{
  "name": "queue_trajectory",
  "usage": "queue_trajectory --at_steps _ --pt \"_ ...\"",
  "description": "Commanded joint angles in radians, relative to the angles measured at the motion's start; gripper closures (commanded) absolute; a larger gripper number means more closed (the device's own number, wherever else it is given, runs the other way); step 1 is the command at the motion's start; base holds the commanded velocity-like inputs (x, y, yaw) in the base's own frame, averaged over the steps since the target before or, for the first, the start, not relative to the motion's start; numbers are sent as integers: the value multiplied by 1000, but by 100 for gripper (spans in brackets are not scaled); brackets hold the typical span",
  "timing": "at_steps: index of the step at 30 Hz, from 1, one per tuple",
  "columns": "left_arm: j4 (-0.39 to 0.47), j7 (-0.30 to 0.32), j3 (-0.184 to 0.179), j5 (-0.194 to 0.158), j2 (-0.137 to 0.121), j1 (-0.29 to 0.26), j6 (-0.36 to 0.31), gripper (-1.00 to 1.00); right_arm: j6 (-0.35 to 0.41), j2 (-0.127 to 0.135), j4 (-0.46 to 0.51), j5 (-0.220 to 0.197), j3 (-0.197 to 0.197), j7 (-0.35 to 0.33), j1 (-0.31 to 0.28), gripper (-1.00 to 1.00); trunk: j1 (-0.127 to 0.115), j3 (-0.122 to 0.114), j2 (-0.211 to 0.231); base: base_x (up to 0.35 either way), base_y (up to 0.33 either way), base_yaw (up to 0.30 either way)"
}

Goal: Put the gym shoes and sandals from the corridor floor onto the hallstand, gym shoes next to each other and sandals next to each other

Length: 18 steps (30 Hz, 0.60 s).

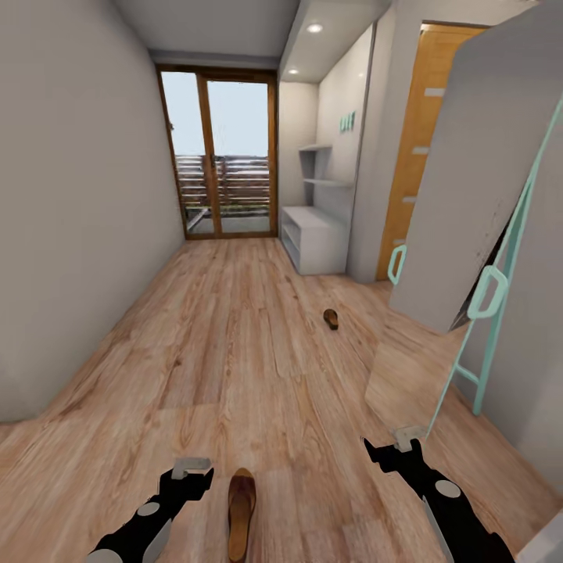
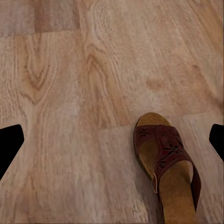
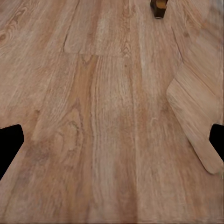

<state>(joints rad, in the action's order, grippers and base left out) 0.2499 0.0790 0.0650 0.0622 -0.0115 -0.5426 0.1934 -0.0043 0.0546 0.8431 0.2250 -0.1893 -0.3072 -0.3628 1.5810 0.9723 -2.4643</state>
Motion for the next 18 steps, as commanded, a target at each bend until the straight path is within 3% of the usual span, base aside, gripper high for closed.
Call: queue_trajectory --at_steps 1,5,10,18 --pt "-1 5 7 7 3 0 3 -100 0 -1 1 10 -4 -7 -1 -100 4 5 -8 0 0 -272" --pt "-3 5 7 7 7 0 3 -100 -1 0 0 9 -4 -7 -1 -100 19 19 -36 0 0 -275" --pt "-3 6 2 9 12 0 2 -100 -2 -1 -1 9 -2 -7 -1 -100 21 40 -37 0 0 -279" --pt "6 14 -43 21 21 -12 -7 -100 -1 -4 4 7 -1 -7 -1 -100 25 76 -39 0 0 -279"
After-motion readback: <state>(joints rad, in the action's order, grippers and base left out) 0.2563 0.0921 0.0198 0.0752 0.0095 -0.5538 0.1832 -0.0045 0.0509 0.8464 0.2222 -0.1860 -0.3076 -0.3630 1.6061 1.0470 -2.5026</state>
